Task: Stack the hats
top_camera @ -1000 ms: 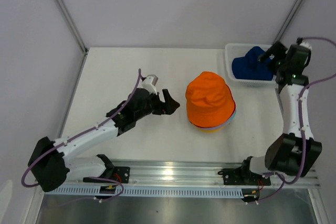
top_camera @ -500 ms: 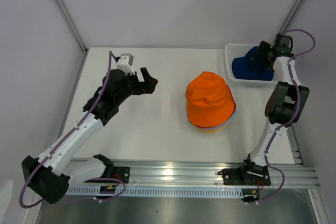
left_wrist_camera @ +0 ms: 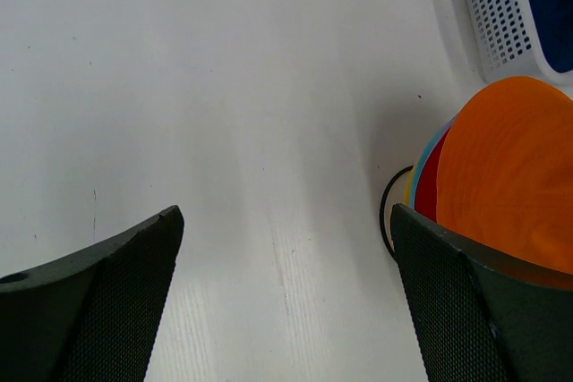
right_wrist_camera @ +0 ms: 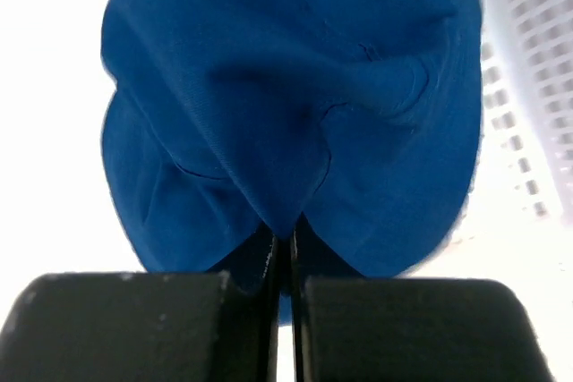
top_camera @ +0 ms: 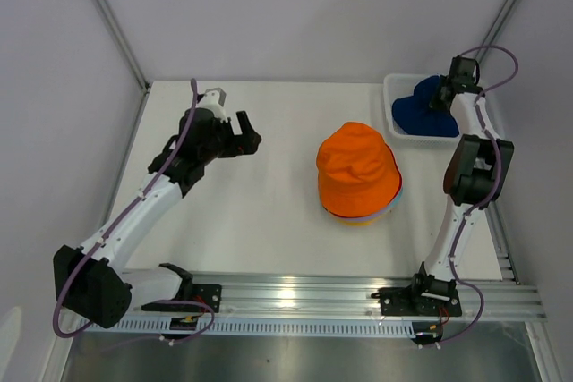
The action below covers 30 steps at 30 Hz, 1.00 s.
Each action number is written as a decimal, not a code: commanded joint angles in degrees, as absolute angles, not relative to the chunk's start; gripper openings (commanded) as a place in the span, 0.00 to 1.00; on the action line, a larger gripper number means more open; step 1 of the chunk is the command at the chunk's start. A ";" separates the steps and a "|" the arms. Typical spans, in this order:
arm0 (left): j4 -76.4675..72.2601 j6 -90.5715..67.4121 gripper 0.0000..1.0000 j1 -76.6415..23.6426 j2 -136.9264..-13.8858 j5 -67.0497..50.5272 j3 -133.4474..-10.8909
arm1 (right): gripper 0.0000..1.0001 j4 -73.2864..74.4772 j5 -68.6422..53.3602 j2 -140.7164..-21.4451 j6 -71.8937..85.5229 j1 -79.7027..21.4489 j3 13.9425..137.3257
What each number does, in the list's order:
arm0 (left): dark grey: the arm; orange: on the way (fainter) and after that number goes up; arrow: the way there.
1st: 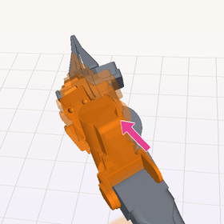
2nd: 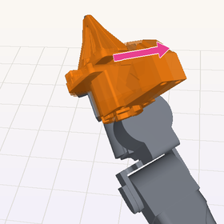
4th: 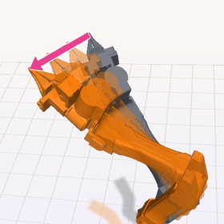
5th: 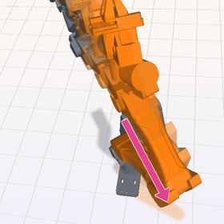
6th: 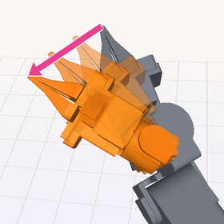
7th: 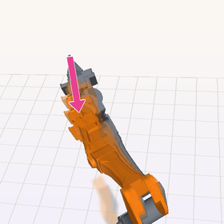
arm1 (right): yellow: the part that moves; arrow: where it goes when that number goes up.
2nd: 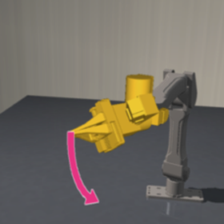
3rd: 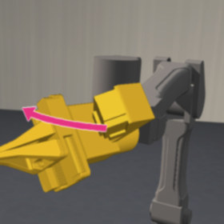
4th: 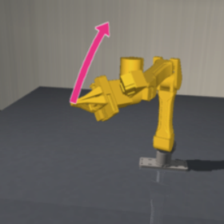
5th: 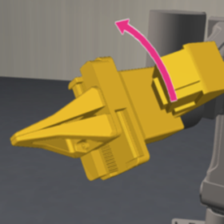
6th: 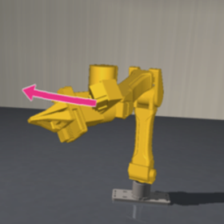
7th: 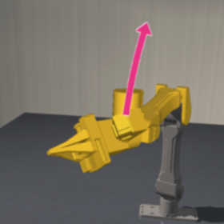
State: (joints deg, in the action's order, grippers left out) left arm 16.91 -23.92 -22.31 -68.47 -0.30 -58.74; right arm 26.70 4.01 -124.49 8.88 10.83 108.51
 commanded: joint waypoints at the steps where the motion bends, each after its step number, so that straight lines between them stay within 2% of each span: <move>1: 16.17 -23.64 0.99 -21.62 -67.41 -2.55 -62.31 | 0.00 23.64 6.25 -117.87 7.47 11.60 115.38; 7: 16.26 -23.64 0.99 -21.53 -65.13 -7.72 -64.59 | 0.00 31.11 -4.73 -109.80 8.61 11.34 127.16; 10: 17.31 -24.87 0.99 -21.62 -63.73 -10.10 -65.47 | 0.00 31.99 -11.50 -103.39 11.42 10.81 127.36; 13: 17.75 -25.66 1.00 -21.62 -62.32 -11.33 -65.57 | 0.00 33.39 -13.18 -98.45 11.78 8.10 126.65; 17: 18.10 -27.33 1.00 -21.62 -59.60 -12.92 -65.48 | 0.00 34.19 -17.04 -88.37 13.09 3.35 122.27; 24: 18.54 -28.48 0.99 -21.62 -55.38 -12.31 -63.73 | 0.00 30.94 -17.14 -73.33 15.55 -9.48 103.92; 30: 20.47 -28.04 1.00 -21.62 -50.72 -10.81 -61.26 | 0.00 33.93 -14.59 -67.07 15.29 -17.38 94.85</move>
